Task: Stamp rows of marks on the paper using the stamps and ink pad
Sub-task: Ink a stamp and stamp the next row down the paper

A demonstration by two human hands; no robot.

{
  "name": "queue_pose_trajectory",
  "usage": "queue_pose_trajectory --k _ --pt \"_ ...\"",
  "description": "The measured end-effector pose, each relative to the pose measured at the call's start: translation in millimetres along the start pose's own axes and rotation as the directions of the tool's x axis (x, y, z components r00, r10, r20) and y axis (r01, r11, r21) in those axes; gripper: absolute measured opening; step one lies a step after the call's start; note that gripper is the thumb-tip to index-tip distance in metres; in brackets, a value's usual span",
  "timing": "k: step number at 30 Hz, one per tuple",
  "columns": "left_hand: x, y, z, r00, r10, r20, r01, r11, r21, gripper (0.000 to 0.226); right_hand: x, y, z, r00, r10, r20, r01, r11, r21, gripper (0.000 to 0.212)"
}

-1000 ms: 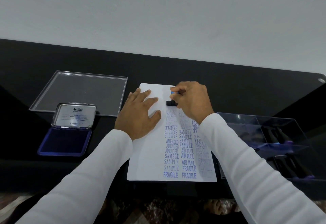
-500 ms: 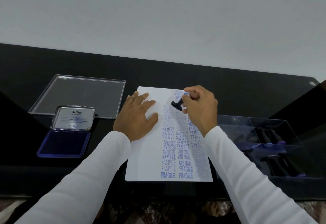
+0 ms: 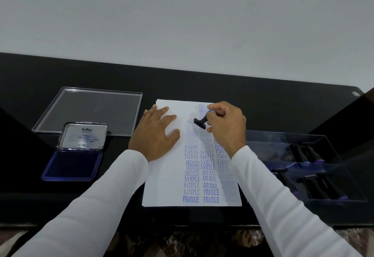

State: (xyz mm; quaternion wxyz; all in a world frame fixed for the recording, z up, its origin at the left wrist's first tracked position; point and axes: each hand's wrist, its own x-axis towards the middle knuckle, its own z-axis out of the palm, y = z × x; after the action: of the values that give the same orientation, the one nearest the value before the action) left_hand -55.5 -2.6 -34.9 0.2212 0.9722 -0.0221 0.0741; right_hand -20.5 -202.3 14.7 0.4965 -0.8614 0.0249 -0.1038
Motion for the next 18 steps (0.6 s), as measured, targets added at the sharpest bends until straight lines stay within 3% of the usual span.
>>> queue_pose_trajectory --k 11,18 --pt "-8 22 -10 0.998 -0.031 -0.052 0.030 0.999 -0.014 0.057 -21 -4 -27 0.998 0.009 -0.061 -0.007 0.999 0.037 0.012" --pt "-24 72 -12 0.999 0.042 -0.033 -0.044 0.996 -0.083 0.058 -41 -9 -73 0.972 -0.003 -0.235 0.024 0.996 0.086 0.012"
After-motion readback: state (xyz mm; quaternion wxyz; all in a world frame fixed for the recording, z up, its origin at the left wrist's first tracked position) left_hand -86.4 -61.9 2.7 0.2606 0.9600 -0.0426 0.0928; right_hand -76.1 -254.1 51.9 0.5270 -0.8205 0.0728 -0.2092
